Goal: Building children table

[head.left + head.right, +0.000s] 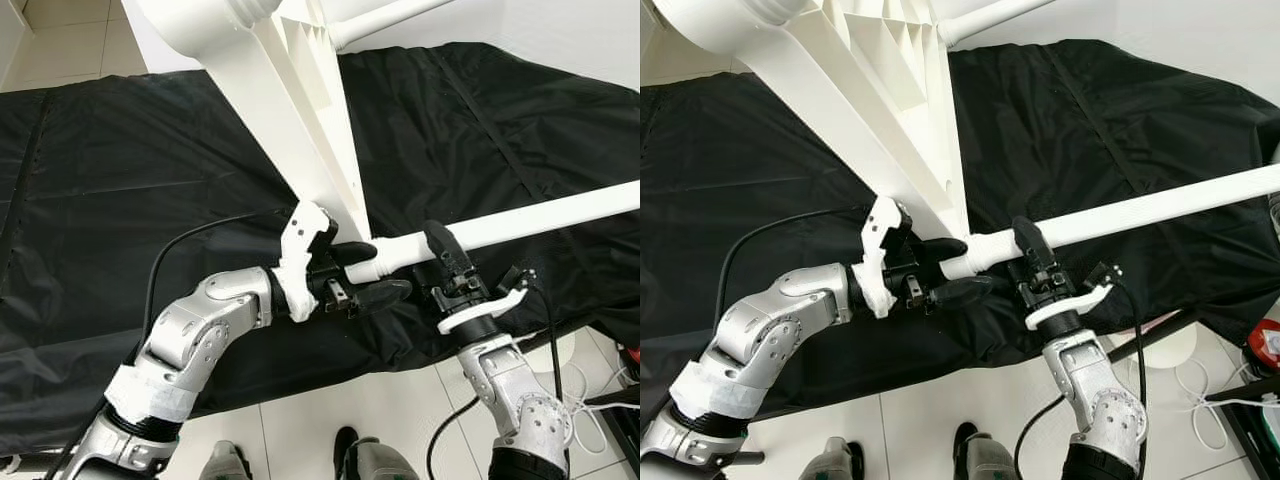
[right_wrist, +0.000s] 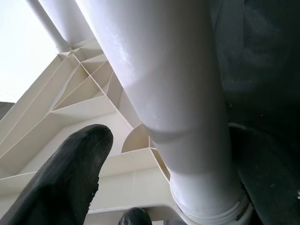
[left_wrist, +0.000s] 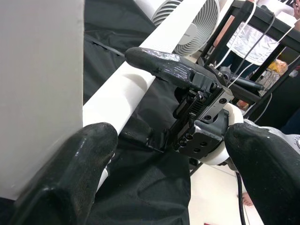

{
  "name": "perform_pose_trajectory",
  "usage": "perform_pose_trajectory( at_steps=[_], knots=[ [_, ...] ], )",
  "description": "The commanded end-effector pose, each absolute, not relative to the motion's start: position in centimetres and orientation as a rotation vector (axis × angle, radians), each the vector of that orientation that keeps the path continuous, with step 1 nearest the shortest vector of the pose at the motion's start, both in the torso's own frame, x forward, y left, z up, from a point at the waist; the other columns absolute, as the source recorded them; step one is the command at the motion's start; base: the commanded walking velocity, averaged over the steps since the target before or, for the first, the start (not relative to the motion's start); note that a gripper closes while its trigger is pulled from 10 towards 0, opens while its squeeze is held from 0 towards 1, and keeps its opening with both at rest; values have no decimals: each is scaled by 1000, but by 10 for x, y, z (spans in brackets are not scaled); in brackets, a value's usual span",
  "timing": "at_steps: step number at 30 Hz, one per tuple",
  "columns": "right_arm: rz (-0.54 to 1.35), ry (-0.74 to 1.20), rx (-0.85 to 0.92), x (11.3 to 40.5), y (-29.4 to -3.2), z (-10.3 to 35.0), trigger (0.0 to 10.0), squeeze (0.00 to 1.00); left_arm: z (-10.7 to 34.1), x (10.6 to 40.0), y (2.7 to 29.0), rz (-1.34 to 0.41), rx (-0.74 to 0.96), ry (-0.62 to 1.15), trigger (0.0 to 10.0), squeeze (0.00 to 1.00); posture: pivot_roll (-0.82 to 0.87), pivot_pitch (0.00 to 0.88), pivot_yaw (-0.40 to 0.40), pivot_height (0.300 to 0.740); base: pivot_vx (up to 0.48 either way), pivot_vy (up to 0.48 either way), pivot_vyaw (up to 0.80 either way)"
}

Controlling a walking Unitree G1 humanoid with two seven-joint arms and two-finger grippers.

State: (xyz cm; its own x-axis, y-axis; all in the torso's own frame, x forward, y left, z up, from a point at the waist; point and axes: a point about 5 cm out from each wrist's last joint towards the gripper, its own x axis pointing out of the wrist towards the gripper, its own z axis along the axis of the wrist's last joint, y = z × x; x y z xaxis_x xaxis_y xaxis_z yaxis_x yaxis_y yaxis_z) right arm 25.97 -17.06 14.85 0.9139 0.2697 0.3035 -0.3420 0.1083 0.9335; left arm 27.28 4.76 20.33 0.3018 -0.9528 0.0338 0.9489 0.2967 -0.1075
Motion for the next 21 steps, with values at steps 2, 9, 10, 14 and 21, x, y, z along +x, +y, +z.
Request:
perform_pose_trajectory(
  at_steps=[2,9,10,14,21],
  knots=[
    [390,-18,1562,229,-148,120,10000,0,211,282,61,-1177,-89,-3,10000,0,63,201,12,740,0,0,0],
    [406,-114,1722,221,-160,119,10000,0,209,279,61,-1200,-55,1,10000,0,63,205,16,740,0,0,0],
    [406,-114,1722,221,-160,119,10000,0,209,279,61,-1200,-55,1,10000,0,63,205,16,740,0,0,0],
    [405,-147,1776,217,-163,118,10000,0,208,277,62,-1203,-45,4,10000,0,66,209,17,740,0,0,0],
    [403,-93,1772,197,-161,98,10000,0,207,276,62,-1202,-51,12,10000,0,60,220,32,740,0,0,0]
  ],
)
